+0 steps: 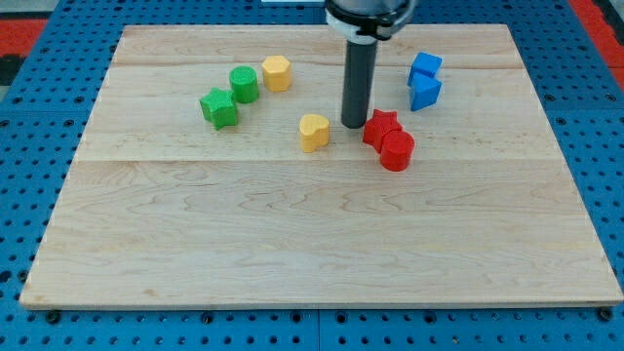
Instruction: Move the yellow heart beside the yellow hexagon
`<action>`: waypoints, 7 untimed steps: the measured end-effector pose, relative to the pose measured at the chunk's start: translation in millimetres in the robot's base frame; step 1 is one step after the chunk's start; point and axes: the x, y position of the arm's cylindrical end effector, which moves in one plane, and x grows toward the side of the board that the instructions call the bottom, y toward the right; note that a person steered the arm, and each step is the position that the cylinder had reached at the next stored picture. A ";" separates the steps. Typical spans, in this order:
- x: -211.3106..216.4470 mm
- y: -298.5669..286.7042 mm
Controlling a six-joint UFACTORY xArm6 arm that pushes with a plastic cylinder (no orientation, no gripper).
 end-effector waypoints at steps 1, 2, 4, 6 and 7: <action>-0.4 -46.1; -1.2 -89.1; 20.4 -105.5; 53.7 -106.5; 78.5 -100.3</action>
